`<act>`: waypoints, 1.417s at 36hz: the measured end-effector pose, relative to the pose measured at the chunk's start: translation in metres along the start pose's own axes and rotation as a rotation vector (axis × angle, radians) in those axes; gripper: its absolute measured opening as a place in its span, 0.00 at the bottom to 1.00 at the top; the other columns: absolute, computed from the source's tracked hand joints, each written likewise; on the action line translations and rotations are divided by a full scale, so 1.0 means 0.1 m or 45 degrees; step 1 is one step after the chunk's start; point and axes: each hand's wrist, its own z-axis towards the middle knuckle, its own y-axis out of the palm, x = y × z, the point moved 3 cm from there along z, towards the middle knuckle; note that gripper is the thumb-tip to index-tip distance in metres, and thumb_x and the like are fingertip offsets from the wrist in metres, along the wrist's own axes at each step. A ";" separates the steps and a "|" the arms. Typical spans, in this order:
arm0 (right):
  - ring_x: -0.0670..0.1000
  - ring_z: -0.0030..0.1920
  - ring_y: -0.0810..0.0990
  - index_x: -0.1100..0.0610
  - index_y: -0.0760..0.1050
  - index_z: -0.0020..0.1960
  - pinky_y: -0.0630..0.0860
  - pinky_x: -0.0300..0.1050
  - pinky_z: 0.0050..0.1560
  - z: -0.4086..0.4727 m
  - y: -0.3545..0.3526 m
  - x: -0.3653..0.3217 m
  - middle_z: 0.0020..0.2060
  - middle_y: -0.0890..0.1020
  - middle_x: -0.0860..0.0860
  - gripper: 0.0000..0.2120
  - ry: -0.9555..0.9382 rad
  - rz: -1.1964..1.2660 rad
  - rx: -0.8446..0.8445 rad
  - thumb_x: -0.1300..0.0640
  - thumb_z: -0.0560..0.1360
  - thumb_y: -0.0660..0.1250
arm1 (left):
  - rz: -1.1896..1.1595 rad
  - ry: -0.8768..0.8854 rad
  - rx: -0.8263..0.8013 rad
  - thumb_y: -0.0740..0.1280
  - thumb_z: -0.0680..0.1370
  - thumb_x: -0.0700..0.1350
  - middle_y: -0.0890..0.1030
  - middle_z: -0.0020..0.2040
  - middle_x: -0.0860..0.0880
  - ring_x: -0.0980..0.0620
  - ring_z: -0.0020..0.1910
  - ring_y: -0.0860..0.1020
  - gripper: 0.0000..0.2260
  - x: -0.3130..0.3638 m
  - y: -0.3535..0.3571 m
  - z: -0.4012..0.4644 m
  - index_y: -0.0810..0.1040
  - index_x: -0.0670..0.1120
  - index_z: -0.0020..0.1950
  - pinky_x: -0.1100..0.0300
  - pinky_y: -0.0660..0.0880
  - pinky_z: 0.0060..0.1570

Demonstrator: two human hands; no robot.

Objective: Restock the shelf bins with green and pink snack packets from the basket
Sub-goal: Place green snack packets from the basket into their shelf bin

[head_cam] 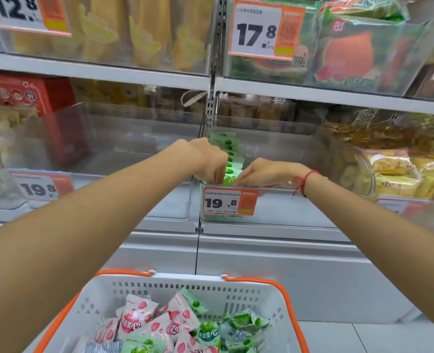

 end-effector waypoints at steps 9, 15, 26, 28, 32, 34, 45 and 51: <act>0.46 0.47 0.80 0.48 0.81 0.51 0.76 0.42 0.50 -0.63 0.04 0.12 0.48 0.83 0.48 0.08 -0.386 0.054 0.824 0.54 0.73 0.71 | -0.361 -0.208 0.664 0.63 0.79 0.52 0.80 0.58 0.59 0.54 0.58 0.76 0.13 0.08 0.03 -0.61 0.76 0.57 0.64 0.58 0.68 0.50; 0.43 0.39 0.79 0.44 0.79 0.42 0.72 0.31 0.38 -0.78 0.73 0.28 0.39 0.83 0.42 0.07 -0.450 0.087 0.580 0.57 0.72 0.72 | -0.874 -0.416 0.788 0.64 0.78 0.54 0.76 0.43 0.64 0.62 0.45 0.76 0.07 0.45 0.62 -0.94 0.79 0.59 0.55 0.61 0.70 0.41; 0.50 0.54 0.79 0.53 0.81 0.56 0.75 0.41 0.52 -0.18 2.48 1.04 0.55 0.82 0.49 0.13 -0.010 -0.176 -0.287 0.60 0.75 0.62 | -0.968 -0.544 0.081 0.62 0.80 0.49 0.78 0.61 0.56 0.55 0.59 0.76 0.13 0.99 2.59 -0.71 0.76 0.55 0.64 0.58 0.73 0.55; 0.54 0.58 0.78 0.58 0.78 0.58 0.74 0.43 0.55 -0.08 2.78 1.09 0.58 0.80 0.53 0.13 0.088 -0.103 -0.377 0.60 0.77 0.60 | -0.889 -0.514 -0.047 0.63 0.79 0.49 0.73 0.68 0.53 0.52 0.66 0.71 0.17 1.08 2.94 -0.70 0.71 0.54 0.69 0.54 0.69 0.64; 0.57 0.59 0.76 0.61 0.71 0.63 0.72 0.47 0.59 0.03 3.14 1.03 0.55 0.77 0.55 0.15 0.254 0.238 -0.360 0.54 0.81 0.58 | -0.821 -0.414 -0.118 0.62 0.80 0.49 0.59 0.75 0.52 0.48 0.70 0.65 0.23 1.23 3.34 -0.79 0.63 0.54 0.74 0.53 0.64 0.70; 0.56 0.59 0.77 0.61 0.70 0.66 0.74 0.46 0.57 0.09 3.25 0.97 0.57 0.78 0.56 0.18 0.309 0.507 -0.209 0.54 0.79 0.62 | -0.860 -0.420 -0.044 0.62 0.79 0.48 0.64 0.72 0.52 0.48 0.65 0.70 0.18 1.23 3.39 -0.82 0.69 0.53 0.70 0.54 0.66 0.67; 0.48 0.38 0.79 0.55 0.82 0.39 0.72 0.35 0.38 0.31 3.32 0.76 0.37 0.83 0.50 0.08 0.173 0.489 0.140 0.52 0.74 0.70 | -1.125 -0.594 -0.053 0.60 0.80 0.46 0.80 0.55 0.57 0.54 0.50 0.80 0.12 1.04 3.27 -0.84 0.76 0.57 0.61 0.59 0.74 0.47; 0.48 0.35 0.77 0.54 0.76 0.37 0.75 0.43 0.39 0.14 2.66 0.81 0.34 0.79 0.50 0.08 -0.004 0.531 0.058 0.54 0.74 0.71 | -1.278 -0.704 0.116 0.70 0.75 0.48 0.67 0.70 0.55 0.58 0.44 0.78 0.17 0.88 2.98 -0.89 0.74 0.58 0.62 0.59 0.74 0.49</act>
